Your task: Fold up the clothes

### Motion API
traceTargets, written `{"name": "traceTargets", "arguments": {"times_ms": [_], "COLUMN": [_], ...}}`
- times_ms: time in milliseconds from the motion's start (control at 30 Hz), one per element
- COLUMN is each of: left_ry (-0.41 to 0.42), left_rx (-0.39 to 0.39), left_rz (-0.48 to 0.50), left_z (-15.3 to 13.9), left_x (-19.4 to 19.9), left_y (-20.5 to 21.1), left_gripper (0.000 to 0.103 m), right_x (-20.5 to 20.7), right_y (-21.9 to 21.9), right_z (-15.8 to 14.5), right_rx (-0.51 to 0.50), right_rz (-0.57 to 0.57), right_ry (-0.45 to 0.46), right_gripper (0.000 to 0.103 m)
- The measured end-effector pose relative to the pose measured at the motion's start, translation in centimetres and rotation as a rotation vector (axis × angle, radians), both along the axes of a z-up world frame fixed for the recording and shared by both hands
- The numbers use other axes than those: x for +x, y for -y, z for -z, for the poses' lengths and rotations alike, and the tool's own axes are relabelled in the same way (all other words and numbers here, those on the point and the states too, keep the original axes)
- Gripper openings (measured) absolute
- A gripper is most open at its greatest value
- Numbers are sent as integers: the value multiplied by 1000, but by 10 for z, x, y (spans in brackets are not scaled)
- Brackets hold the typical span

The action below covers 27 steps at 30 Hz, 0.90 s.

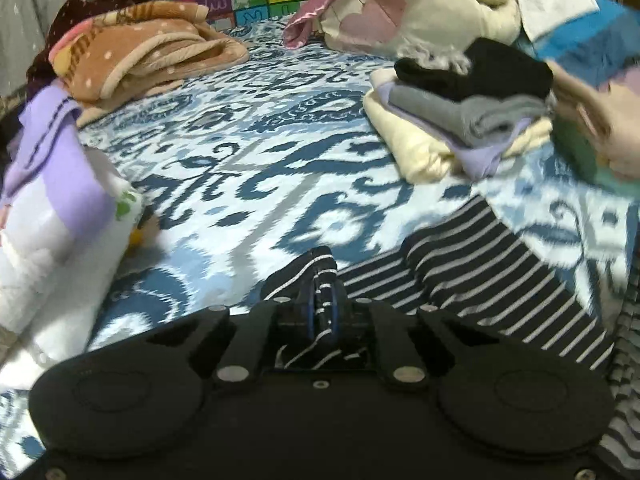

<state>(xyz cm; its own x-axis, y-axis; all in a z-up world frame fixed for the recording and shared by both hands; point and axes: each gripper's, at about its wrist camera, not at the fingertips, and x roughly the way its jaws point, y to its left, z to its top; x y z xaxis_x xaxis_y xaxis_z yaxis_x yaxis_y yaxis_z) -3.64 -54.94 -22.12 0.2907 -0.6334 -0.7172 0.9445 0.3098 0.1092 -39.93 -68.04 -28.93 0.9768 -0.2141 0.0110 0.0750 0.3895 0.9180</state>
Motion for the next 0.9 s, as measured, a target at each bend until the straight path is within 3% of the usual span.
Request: {"name": "traceTargets", "arguments": {"times_ms": [100, 200, 333, 433, 533, 633, 700, 800, 833, 900], "left_ry": [-40, -94, -117, -106, -31, 55, 37, -5, -2, 21], "left_rx": [34, -45, -147, -119, -30, -28, -105, -147, -140, -52], "left_rz": [9, -5, -48, -44, -36, -81, -136, -95, -74, -61], "left_z": [11, -6, -32, -24, 2, 9, -4, -8, -6, 10], "left_x": [1, 11, 28, 27, 17, 11, 13, 12, 10, 8], "left_y": [9, -12, -36, -28, -10, -11, -23, -26, -24, -9], "left_gripper": [11, 37, 32, 21, 15, 14, 14, 14, 14, 14], "right_x": [1, 1, 1, 1, 1, 1, 1, 1, 1, 2], "right_y": [-1, -2, -1, -1, -1, 0, 0, 1, 1, 1], "right_z": [0, -2, -2, -1, 0, 0, 1, 1, 1, 0], "right_rx": [-1, -1, 1, 4, 6, 5, 6, 6, 6, 5], "right_rz": [-7, -4, -5, -4, -1, 1, 3, -1, -4, -7], "right_ry": [-1, 1, 9, 12, 11, 8, 7, 9, 9, 10], "right_gripper": [10, 10, 10, 10, 10, 10, 10, 10, 10, 10]}}
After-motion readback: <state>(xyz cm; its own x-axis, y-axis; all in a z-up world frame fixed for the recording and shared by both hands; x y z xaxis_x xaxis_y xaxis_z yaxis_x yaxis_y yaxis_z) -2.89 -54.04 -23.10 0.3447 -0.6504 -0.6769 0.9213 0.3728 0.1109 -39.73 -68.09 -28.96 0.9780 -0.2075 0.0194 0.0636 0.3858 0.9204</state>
